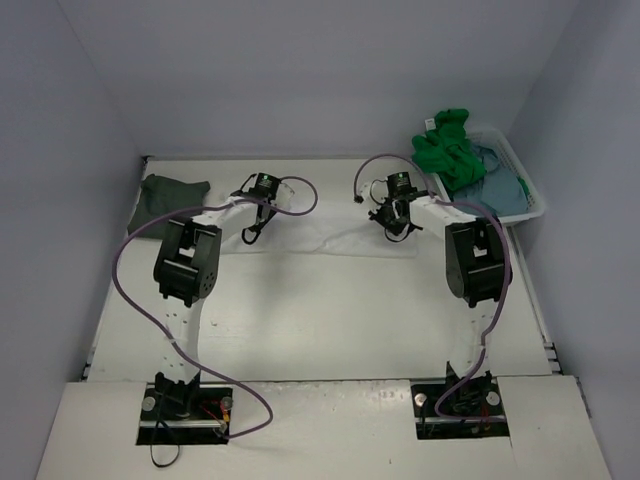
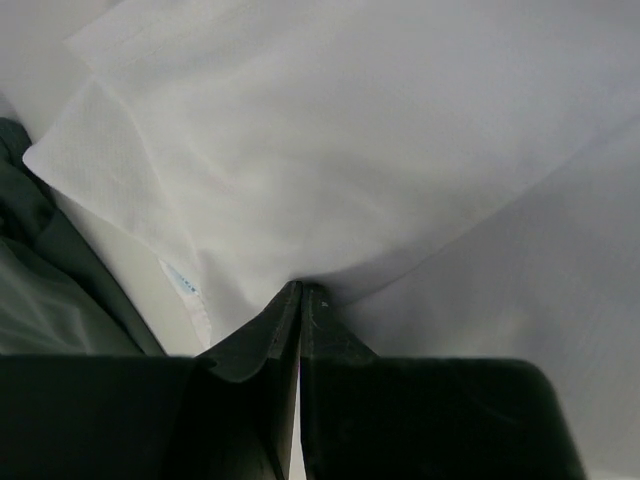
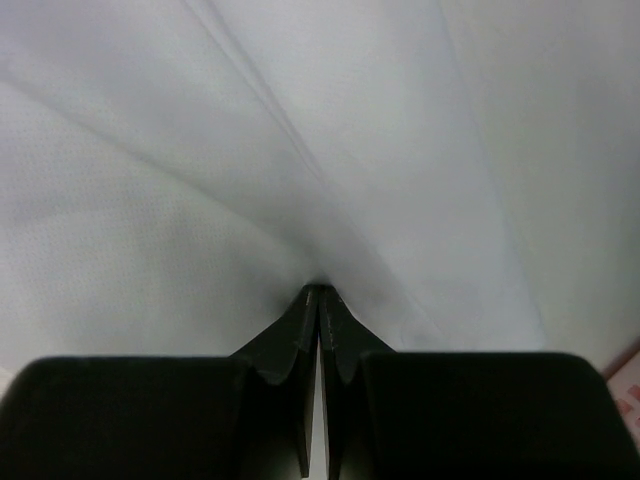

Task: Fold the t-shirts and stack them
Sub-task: Rotate the rectangle-folded T-shirt at the center of the board.

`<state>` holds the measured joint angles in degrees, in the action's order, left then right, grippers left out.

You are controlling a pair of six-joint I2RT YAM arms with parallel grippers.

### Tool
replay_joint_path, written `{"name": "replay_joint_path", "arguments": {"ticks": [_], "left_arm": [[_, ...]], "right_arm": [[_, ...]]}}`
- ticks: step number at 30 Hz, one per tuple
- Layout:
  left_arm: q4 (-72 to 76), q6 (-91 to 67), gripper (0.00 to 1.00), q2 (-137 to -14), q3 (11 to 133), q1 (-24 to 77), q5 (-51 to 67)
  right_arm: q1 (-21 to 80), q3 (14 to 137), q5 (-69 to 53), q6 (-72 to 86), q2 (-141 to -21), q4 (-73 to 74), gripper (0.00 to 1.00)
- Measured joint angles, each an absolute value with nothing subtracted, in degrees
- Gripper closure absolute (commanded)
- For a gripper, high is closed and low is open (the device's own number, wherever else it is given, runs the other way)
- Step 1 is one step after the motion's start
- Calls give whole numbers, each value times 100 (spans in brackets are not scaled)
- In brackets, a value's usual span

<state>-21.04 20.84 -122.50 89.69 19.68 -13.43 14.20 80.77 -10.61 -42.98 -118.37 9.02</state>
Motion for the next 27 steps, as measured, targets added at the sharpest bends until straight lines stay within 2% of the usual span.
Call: {"name": "replay_joint_path", "arguments": {"ticks": [11,17,27], "left_arm": [[-2268,2058,100,-13437,10785,1728,-1597],[-2825,1850,100,-14226,12239,1671,-1387],[-3483,1623,96,-15262,14160,1680,-1092]], "right_arm": [[2174,6702,-976,-4519,-10728,1459,100],[3221,6025,-1059,-4501,-10134,1813,100],[4783,5957,-1483,-4005,-10049,1940,100]]}}
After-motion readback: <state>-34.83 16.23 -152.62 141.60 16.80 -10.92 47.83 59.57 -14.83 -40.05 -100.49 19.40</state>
